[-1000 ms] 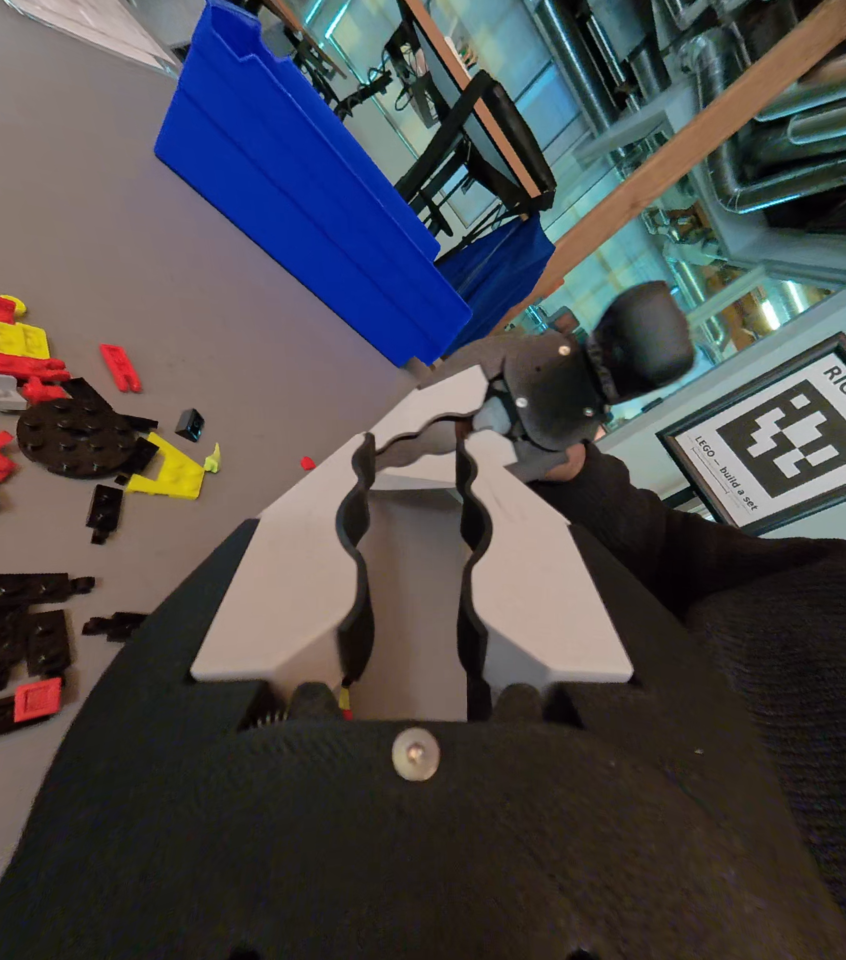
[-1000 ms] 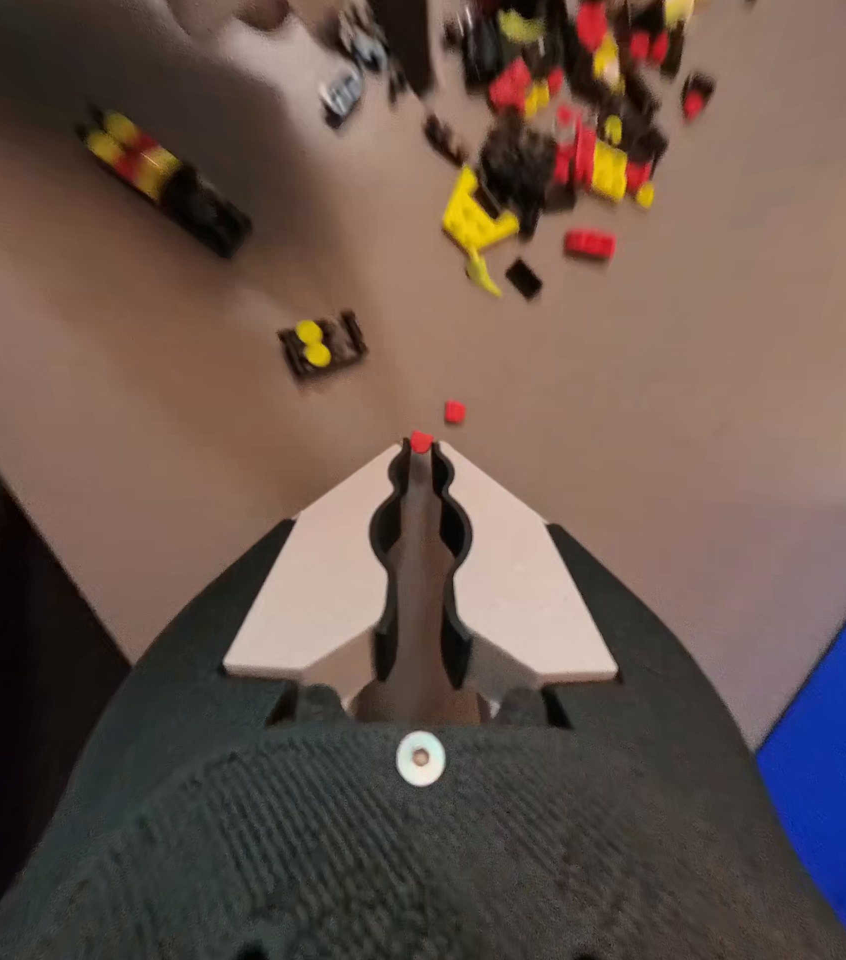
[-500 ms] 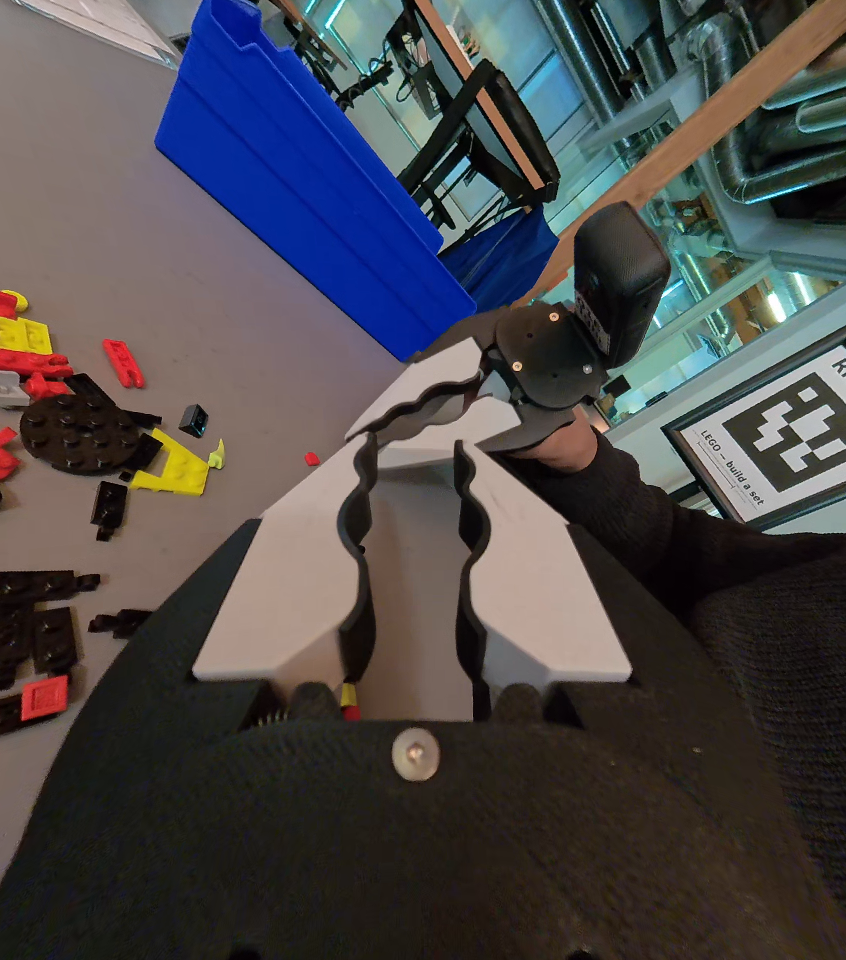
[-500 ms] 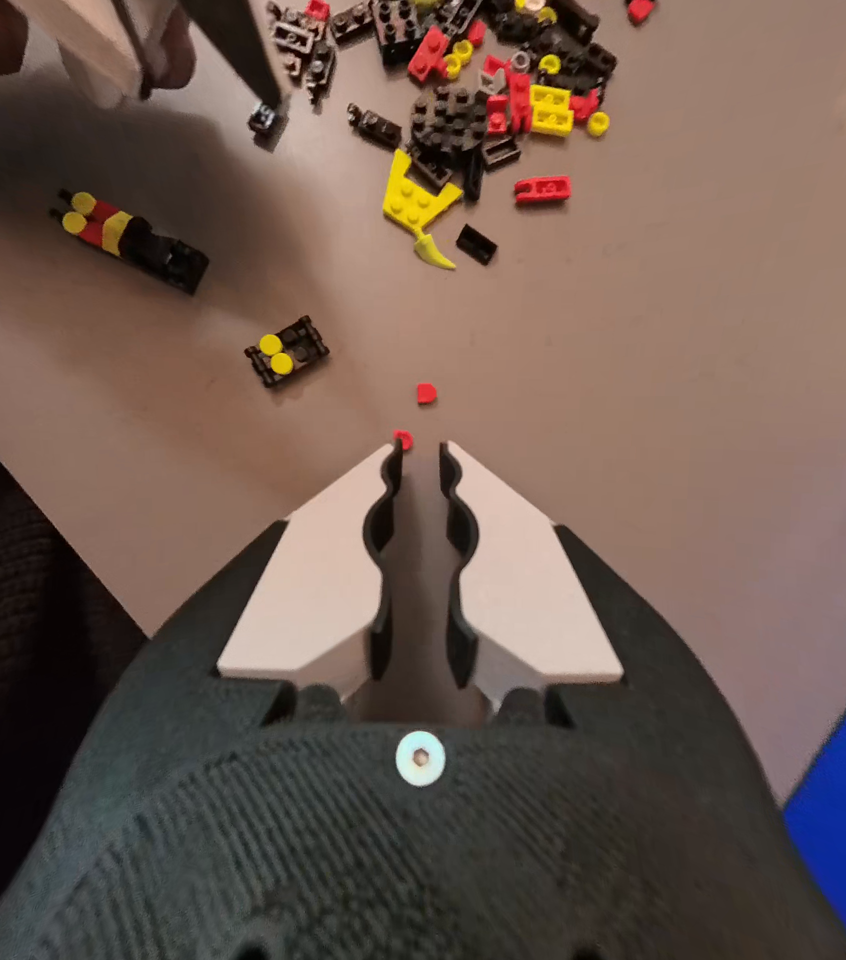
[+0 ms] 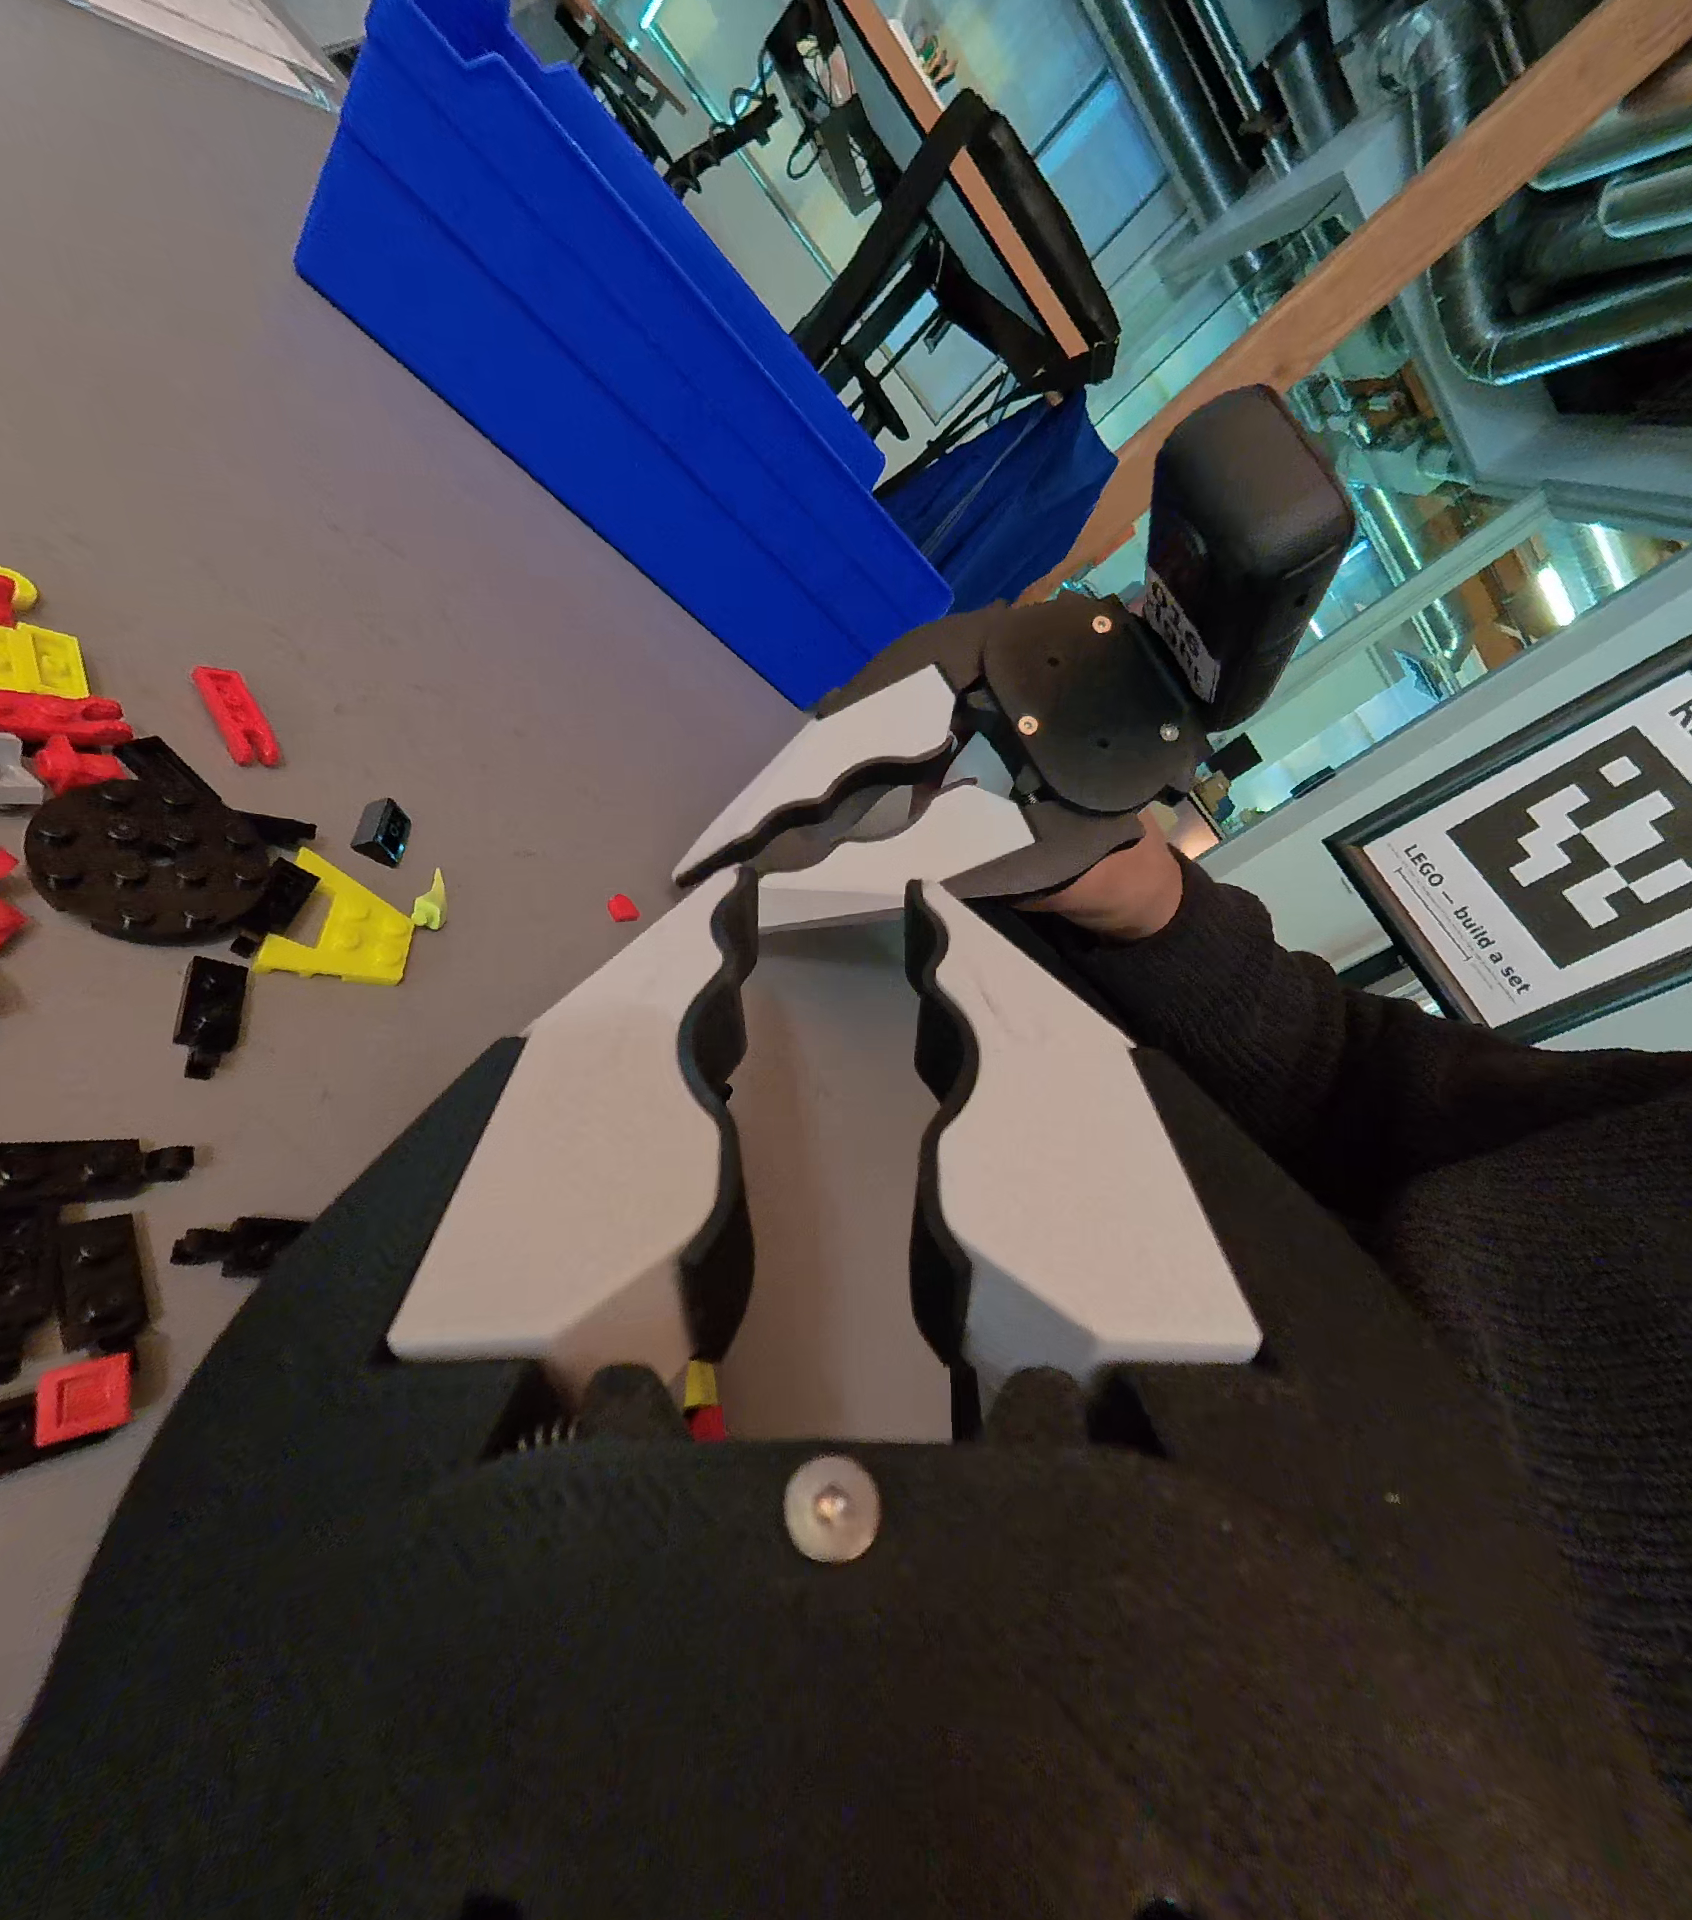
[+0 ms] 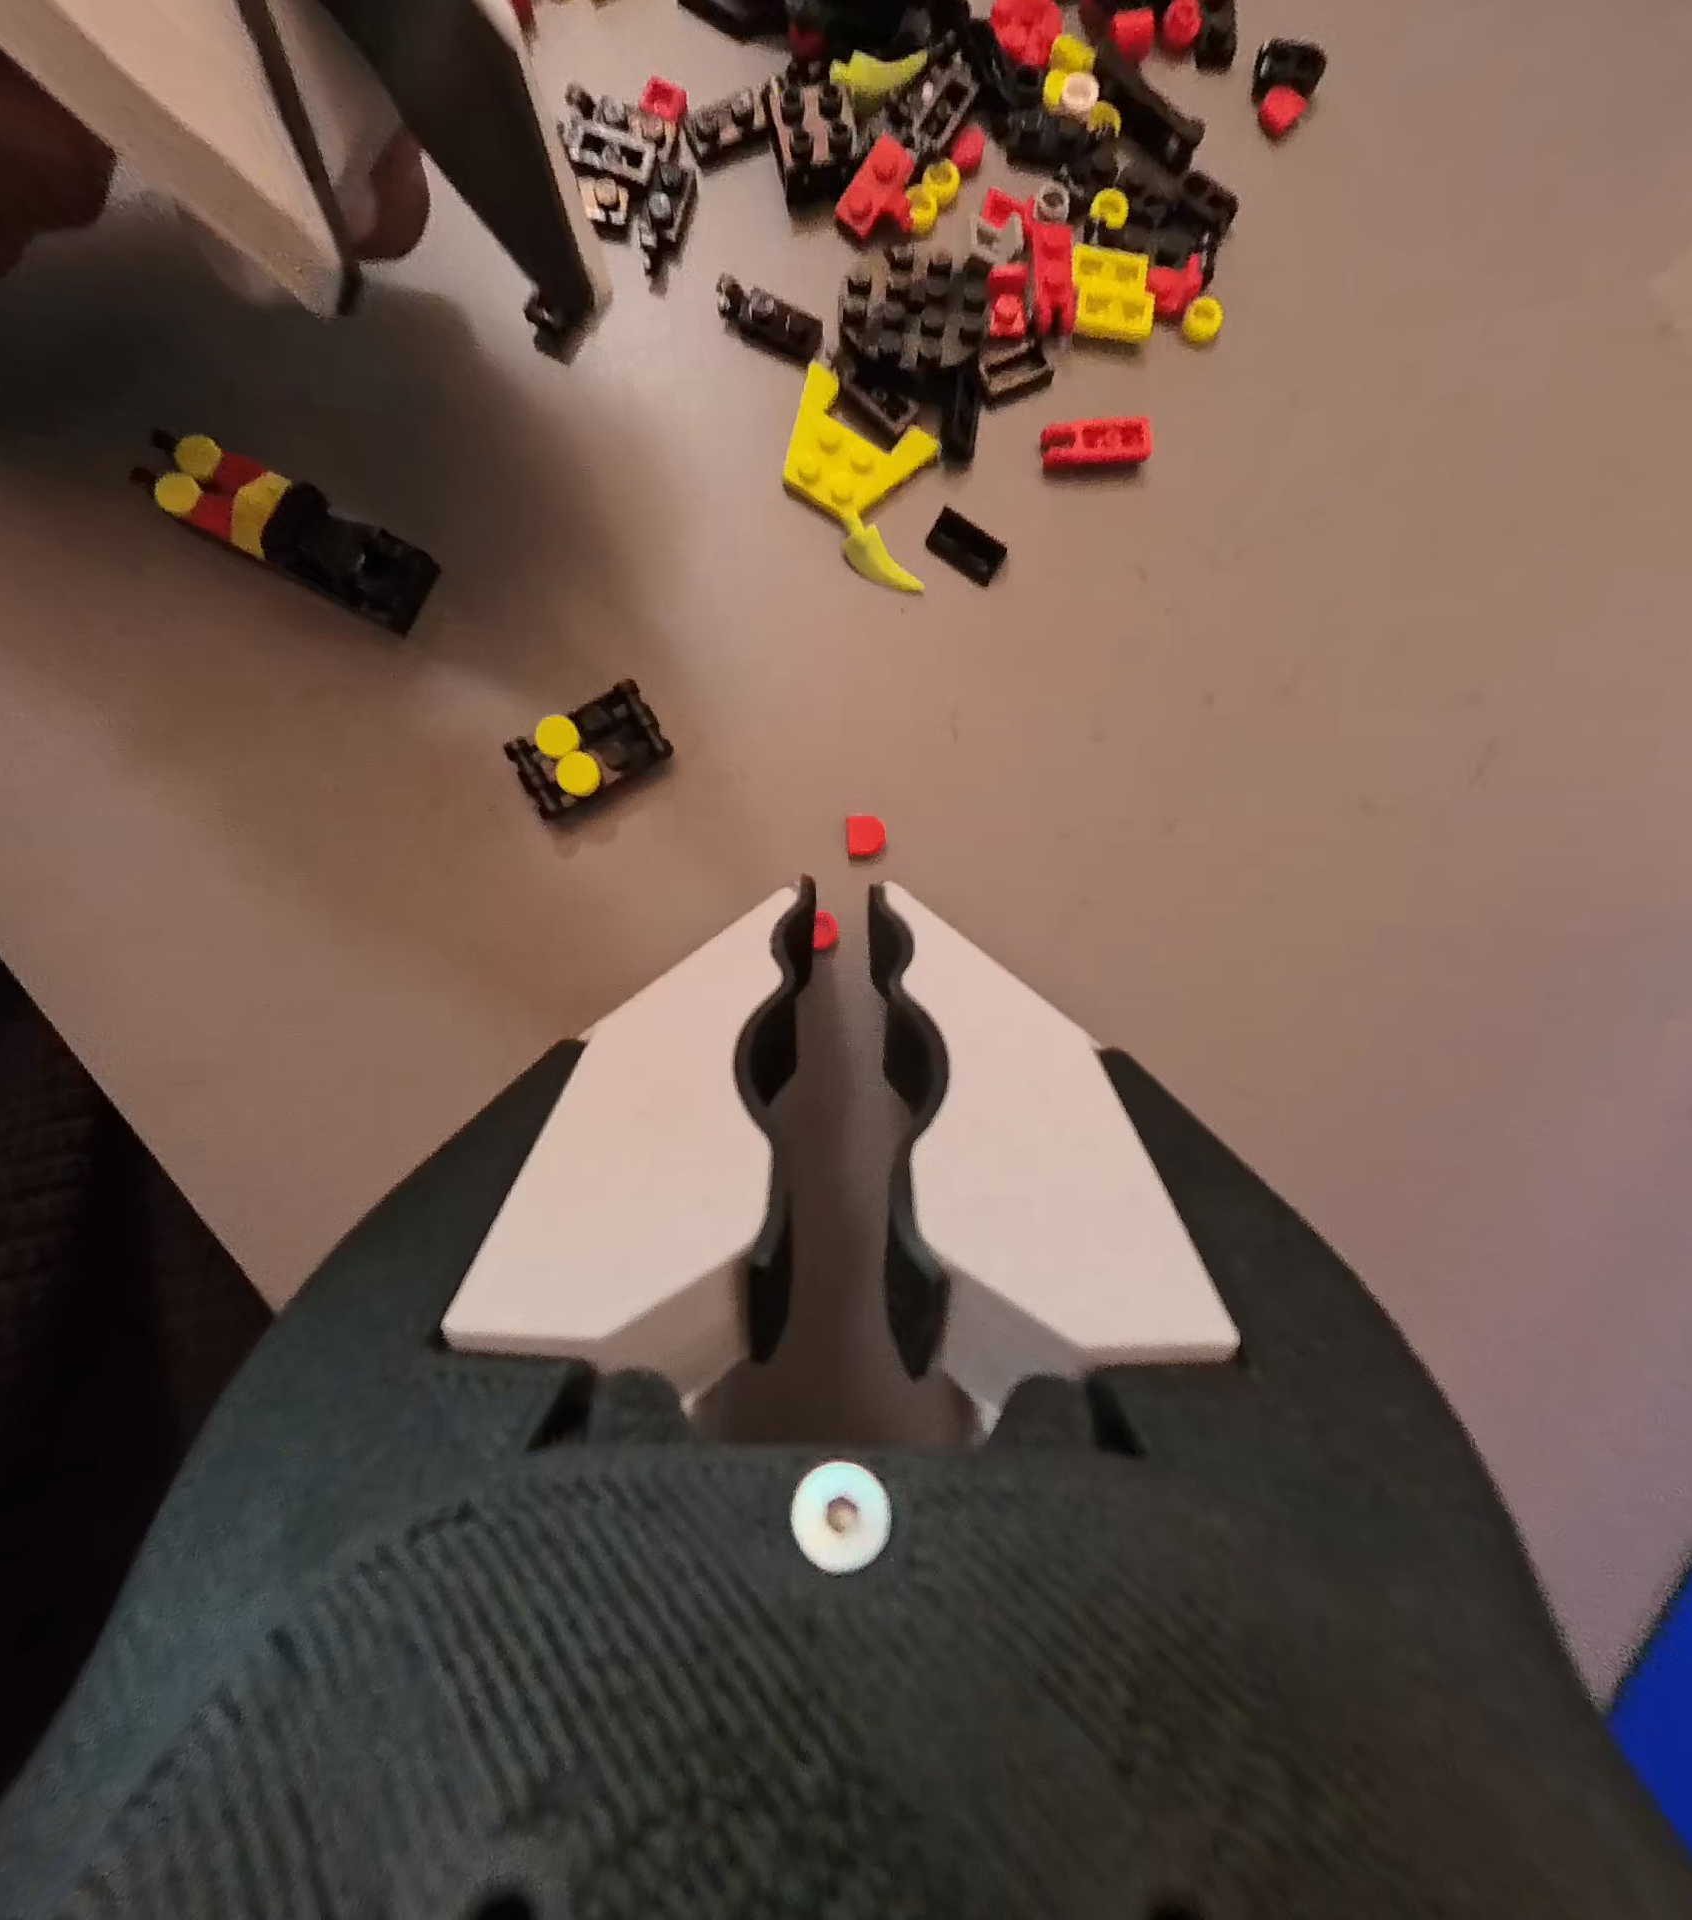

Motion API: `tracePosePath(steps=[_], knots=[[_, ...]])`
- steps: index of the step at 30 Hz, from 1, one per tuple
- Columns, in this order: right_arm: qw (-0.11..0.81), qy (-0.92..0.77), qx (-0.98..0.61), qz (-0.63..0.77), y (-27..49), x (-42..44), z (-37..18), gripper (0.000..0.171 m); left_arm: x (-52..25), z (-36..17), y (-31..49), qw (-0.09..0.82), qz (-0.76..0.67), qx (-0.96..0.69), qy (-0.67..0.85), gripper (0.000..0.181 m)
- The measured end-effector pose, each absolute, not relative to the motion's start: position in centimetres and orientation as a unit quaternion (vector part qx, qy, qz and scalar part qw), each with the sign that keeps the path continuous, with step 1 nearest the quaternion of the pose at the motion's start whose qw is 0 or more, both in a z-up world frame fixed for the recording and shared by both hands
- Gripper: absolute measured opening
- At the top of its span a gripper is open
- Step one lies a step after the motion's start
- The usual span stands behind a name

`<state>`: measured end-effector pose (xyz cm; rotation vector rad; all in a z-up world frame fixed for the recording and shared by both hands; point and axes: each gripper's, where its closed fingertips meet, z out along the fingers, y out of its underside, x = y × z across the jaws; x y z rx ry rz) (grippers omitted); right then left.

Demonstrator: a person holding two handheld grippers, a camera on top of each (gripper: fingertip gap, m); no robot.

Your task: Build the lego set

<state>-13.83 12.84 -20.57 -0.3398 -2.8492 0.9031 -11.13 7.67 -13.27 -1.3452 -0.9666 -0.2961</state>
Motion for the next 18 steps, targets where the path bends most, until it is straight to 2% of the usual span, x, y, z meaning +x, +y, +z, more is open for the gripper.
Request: tracePosePath(steps=[1,4,12,18], knots=[[0.059,-0.942,-0.114,0.310,12.5,-13.8,-20.4,0.009,-11.1,-13.3,7.7,0.666,-0.131,-0.597,-0.428,0.025],[0.028,-0.937,-0.129,0.324,11.7,-13.8,-20.5,0.010,-11.2,-13.6,7.7,0.663,-0.132,-0.599,-0.429,0.025],[0.018,-0.937,-0.159,0.310,11.9,-14.3,-21.2,0.005,-11.2,-13.7,7.7,0.661,-0.129,-0.602,-0.429,0.025],[0.040,-0.938,-0.167,0.300,12.3,-15.3,-21.4,0.000,-11.2,-13.7,7.7,0.661,-0.128,-0.603,-0.428,0.025]])
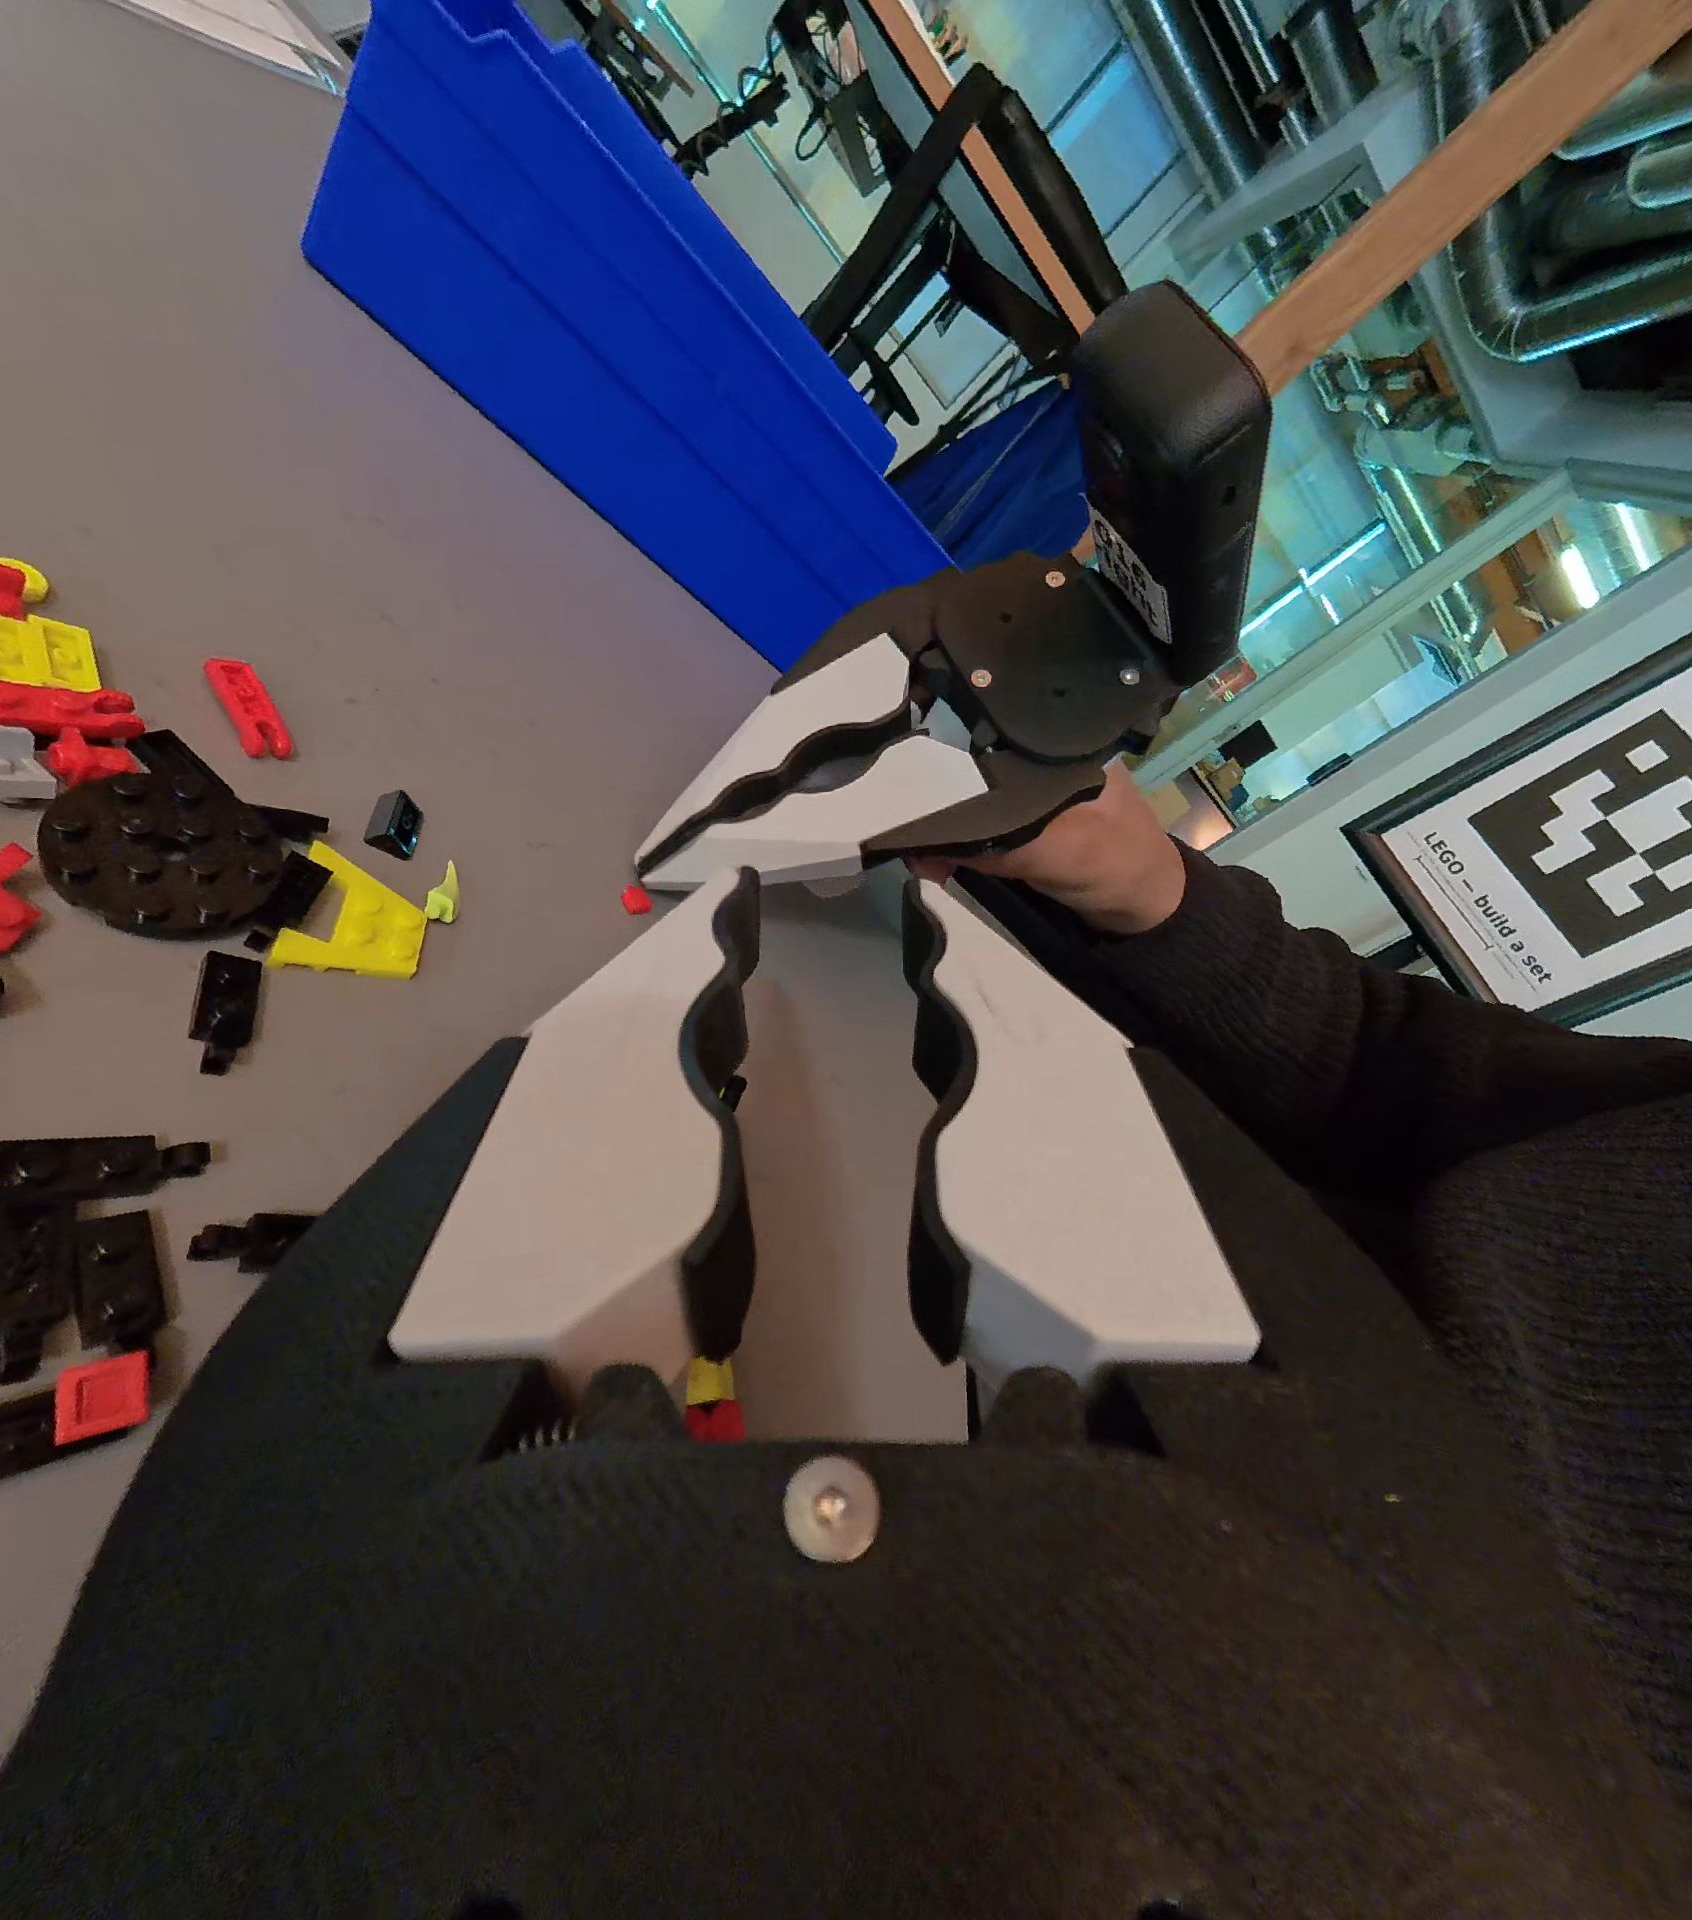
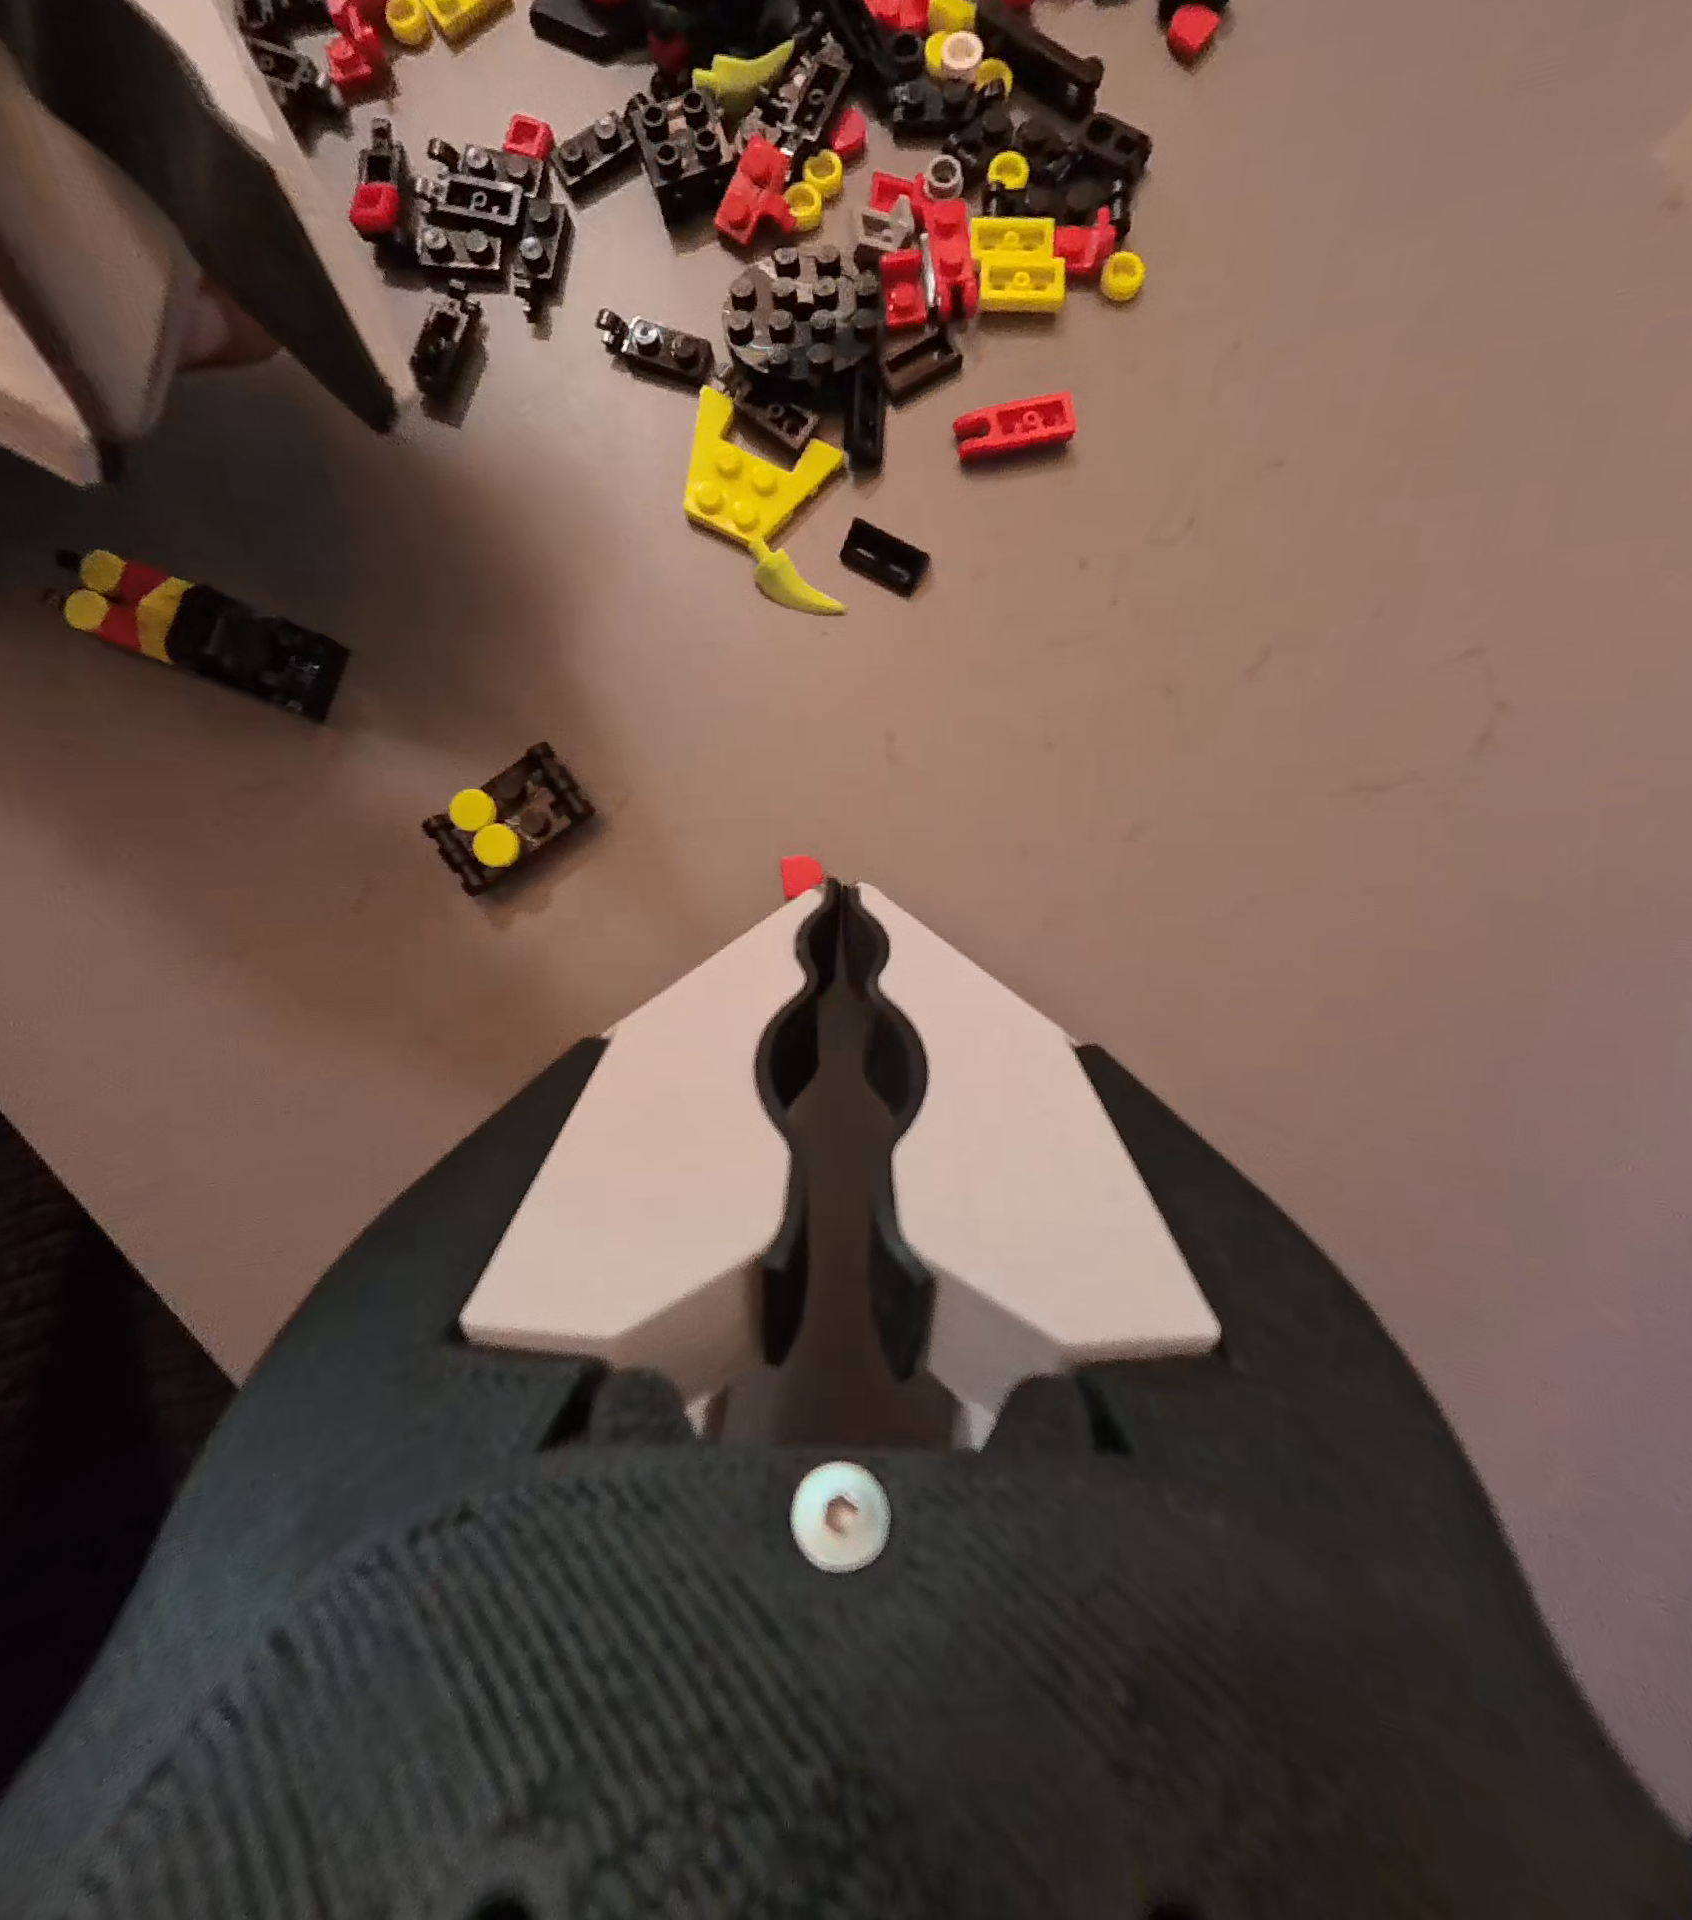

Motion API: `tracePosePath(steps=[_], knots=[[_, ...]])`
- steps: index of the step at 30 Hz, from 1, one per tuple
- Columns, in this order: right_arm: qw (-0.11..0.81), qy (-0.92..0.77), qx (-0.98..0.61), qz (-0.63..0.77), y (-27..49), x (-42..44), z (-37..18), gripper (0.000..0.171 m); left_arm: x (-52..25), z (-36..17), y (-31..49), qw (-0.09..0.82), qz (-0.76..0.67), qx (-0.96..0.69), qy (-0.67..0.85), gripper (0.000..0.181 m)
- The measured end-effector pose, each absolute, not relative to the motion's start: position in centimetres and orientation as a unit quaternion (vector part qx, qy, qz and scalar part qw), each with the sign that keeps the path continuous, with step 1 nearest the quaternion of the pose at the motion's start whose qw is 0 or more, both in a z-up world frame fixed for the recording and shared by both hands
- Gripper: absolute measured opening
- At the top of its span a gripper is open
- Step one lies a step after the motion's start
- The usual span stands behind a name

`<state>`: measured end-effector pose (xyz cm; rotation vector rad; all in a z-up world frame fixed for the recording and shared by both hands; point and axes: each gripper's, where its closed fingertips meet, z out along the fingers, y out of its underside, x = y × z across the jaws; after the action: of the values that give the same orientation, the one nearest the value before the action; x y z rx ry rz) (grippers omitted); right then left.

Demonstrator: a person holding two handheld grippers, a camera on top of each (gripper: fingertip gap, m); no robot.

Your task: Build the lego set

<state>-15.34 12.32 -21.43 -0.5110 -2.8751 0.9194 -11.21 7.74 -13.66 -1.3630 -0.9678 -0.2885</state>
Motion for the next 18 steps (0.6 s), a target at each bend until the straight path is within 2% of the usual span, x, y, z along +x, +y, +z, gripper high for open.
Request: tracePosePath(steps=[6,11,18], knots=[[0.037,-0.939,-0.166,0.299,11.9,-15.5,-21.7,0.000,-11.3,-13.8,7.7,0.660,-0.128,-0.604,-0.429,0.024],[0.070,-0.942,-0.159,0.288,12.6,-15.9,-21.4,0.000,-11.2,-13.7,7.7,0.660,-0.125,-0.605,-0.427,0.024],[0.058,-0.944,-0.153,0.288,12.1,-15.2,-21.7,0.000,-11.3,-13.9,7.7,0.659,-0.123,-0.606,-0.428,0.024]])
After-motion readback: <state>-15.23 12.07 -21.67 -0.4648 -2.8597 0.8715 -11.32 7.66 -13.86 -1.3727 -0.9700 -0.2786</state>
